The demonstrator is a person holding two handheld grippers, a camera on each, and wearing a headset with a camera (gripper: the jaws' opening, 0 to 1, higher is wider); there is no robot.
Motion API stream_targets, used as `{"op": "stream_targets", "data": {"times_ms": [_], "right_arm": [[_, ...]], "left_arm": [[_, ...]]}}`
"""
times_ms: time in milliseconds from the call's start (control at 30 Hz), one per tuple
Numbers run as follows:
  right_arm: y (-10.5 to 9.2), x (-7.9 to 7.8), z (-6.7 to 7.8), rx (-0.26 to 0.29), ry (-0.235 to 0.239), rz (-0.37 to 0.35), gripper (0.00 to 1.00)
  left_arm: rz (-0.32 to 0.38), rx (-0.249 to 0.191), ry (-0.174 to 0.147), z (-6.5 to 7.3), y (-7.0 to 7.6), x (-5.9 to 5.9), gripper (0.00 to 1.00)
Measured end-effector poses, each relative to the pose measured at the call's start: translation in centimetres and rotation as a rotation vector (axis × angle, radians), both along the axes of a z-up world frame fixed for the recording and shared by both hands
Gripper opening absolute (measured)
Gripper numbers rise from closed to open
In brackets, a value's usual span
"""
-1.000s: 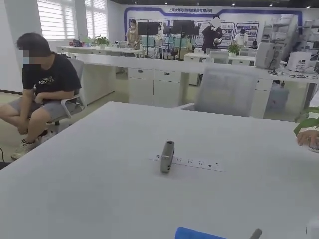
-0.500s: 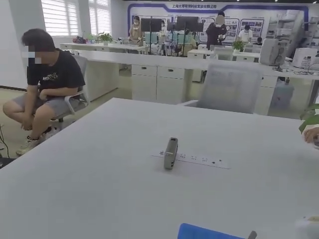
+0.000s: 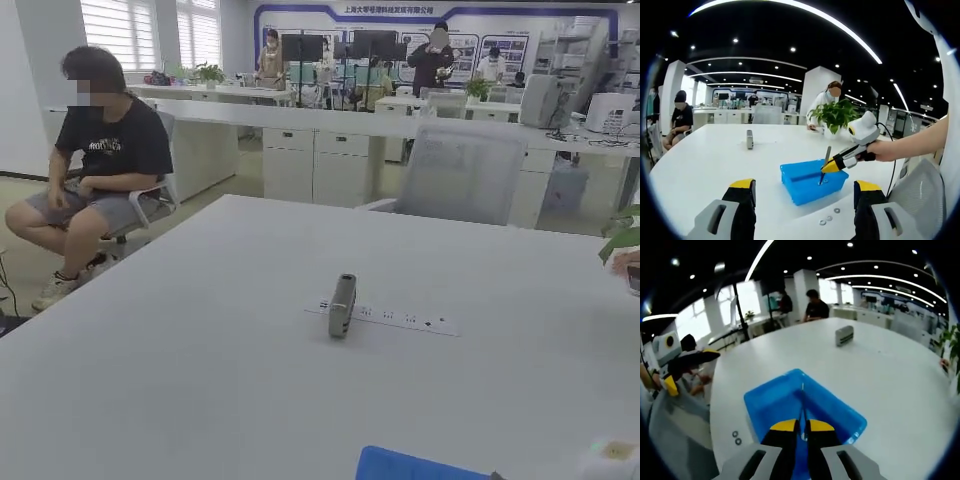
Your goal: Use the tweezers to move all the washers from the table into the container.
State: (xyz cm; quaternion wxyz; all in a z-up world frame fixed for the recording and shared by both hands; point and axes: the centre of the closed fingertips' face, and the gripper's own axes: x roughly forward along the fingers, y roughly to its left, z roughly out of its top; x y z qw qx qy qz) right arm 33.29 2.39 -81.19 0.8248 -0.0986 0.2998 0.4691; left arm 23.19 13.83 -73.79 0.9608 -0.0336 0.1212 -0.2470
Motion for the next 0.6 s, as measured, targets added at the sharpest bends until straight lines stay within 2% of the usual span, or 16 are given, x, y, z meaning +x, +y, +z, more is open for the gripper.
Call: {"op": "stream_targets", "data": {"times_ms": [333, 533, 600], "right_arm": [[-0.4, 0.6, -0.1, 0.002, -0.018, -0.001, 0.04], [-0.5, 0.6, 0.8, 0.025, -0.021, -0.008, 0.04], [-0.3, 0.5, 1.6, 0.037, -0.032, -0.002, 0.04]], "left_arm": [[0.000, 0.005, 0.001, -0.1, 0.1, 0.0, 0.81], [-0.001, 0.006, 0.002, -0.1, 0.0, 0.1, 0.81], [-0.001, 0.005, 0.003, -0.1, 0.0, 0.1, 0.81]]}}
